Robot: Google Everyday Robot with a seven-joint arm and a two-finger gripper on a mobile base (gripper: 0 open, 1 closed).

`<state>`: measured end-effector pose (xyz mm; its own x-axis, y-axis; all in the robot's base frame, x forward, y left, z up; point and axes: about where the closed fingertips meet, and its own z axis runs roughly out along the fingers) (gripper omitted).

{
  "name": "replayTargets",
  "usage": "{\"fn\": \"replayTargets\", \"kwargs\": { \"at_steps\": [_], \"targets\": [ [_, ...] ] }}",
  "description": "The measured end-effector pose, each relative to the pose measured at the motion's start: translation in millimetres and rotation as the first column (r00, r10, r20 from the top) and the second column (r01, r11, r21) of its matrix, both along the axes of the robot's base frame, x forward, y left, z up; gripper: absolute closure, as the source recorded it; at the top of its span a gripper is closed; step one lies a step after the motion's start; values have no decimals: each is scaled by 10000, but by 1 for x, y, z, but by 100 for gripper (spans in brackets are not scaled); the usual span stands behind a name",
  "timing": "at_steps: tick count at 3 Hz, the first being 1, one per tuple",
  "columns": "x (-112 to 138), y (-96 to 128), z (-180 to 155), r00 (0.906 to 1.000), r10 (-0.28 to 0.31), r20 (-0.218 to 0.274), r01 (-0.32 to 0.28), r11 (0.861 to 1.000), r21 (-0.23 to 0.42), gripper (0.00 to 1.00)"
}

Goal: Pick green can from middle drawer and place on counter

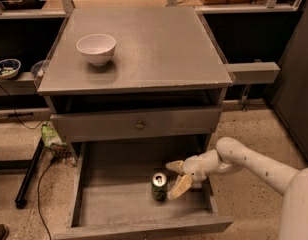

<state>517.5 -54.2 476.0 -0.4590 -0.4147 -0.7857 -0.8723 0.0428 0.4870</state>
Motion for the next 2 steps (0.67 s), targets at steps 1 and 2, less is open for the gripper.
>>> {"fn": "replayTargets", "kwargs": {
  "at_steps": [1,2],
  "targets": [
    [2,1,-4,10000,-27,-13,27,9999,109,0],
    [6,16,2,9989,294,366,-294,9996,-3,0]
  ]
}}
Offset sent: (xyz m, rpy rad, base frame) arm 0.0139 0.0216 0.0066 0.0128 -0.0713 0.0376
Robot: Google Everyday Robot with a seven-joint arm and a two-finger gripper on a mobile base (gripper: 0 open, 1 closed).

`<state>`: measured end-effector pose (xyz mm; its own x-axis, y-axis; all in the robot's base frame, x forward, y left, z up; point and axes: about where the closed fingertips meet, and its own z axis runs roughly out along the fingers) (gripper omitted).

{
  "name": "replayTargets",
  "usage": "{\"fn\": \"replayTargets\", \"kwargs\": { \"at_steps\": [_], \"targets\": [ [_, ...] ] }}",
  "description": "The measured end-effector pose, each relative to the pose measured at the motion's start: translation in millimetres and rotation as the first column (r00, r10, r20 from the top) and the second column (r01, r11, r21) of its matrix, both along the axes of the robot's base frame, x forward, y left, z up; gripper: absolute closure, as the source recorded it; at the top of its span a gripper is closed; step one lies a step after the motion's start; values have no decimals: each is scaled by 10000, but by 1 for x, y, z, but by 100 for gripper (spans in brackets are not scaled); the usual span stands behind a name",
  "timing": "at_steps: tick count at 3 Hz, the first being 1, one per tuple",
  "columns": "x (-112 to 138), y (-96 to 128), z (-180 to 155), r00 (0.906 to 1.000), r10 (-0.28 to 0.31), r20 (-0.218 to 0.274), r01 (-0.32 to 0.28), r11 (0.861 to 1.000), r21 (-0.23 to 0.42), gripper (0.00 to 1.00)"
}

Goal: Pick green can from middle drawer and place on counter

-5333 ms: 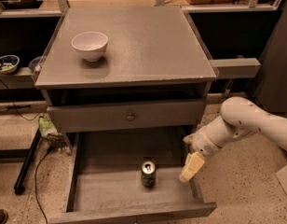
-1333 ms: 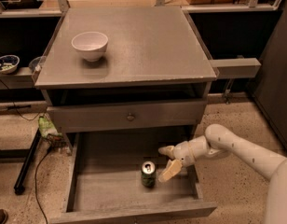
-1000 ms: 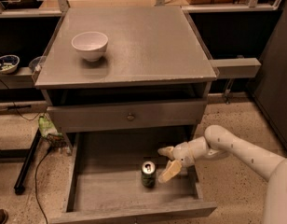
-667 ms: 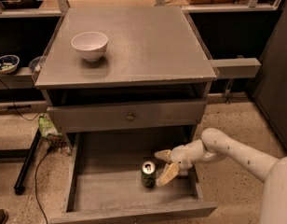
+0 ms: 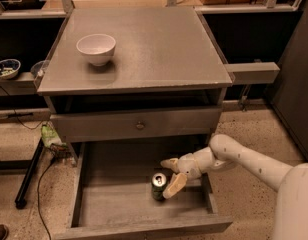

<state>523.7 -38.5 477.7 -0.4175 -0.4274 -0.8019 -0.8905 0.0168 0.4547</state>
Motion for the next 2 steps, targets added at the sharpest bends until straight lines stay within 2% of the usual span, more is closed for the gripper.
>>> {"fn": "replayTargets", "kwargs": {
  "at_steps": [1,2],
  "targets": [
    [-2,3,-14,9997,56,-232,-55,10000,71,0],
    [-2,3,-14,9997,58,-232,-56,10000,76,0]
  ]
}}
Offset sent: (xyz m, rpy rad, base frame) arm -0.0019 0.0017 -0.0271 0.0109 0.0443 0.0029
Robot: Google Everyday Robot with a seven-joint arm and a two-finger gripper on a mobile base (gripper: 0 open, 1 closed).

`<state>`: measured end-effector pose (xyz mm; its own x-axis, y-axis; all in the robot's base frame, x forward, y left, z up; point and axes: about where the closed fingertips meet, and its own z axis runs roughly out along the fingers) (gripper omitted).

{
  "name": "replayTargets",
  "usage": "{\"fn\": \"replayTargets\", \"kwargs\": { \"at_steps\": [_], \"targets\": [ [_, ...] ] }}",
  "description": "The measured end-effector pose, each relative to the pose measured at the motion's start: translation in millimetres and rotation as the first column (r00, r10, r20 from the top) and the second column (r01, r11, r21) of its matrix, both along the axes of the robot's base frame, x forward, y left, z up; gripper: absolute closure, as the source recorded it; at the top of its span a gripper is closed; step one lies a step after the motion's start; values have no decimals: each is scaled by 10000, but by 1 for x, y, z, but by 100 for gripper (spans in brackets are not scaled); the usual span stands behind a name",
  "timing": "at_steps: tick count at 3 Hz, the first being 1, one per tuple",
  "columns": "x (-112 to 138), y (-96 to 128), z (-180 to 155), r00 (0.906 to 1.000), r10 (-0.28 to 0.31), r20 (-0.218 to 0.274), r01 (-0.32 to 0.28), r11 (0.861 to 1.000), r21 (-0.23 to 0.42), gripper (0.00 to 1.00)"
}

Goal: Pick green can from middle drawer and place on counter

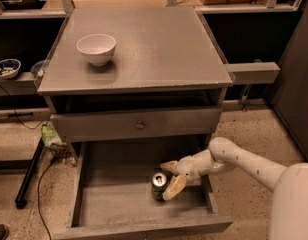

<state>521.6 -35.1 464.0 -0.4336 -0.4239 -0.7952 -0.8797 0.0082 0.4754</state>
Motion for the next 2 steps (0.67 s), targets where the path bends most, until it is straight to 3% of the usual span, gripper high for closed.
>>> {"fn": "replayTargets", "kwargs": {
  "at_steps": [2],
  "targets": [
    [-5,5,3,9999,120,71,-122,9994,325,0]
  ]
}}
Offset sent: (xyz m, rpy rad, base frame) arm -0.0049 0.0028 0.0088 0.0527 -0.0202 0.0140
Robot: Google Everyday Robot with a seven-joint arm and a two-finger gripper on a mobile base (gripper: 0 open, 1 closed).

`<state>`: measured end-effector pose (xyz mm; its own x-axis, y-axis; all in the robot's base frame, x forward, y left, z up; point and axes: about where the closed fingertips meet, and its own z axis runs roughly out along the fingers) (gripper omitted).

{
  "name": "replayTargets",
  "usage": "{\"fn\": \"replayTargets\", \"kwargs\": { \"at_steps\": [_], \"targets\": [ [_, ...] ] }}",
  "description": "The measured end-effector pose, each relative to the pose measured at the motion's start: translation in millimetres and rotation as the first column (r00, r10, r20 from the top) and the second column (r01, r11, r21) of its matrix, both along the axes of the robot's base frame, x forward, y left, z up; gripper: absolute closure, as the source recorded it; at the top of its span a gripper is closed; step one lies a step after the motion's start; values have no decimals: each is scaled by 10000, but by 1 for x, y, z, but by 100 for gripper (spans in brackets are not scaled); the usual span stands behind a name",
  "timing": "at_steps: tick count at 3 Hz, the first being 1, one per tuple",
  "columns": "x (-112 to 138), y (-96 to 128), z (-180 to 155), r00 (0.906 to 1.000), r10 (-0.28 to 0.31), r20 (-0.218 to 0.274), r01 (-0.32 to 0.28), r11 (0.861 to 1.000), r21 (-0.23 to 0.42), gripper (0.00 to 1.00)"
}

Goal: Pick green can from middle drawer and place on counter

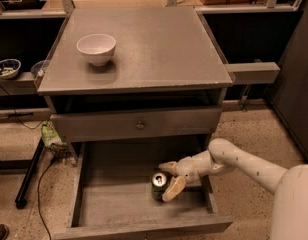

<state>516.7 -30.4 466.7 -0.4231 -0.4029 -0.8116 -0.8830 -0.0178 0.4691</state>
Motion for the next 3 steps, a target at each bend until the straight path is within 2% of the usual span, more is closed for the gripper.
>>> {"fn": "replayTargets", "kwargs": {
  "at_steps": [1,2,3],
  "targets": [
    [2,9,10,9963,120,847,-52,9968,-798,0],
    [6,19,19,9830,164,1829,139,9865,-1630,0],
    [3,20,18,9831,237,1816,37,9888,-1489,0]
  ]
}}
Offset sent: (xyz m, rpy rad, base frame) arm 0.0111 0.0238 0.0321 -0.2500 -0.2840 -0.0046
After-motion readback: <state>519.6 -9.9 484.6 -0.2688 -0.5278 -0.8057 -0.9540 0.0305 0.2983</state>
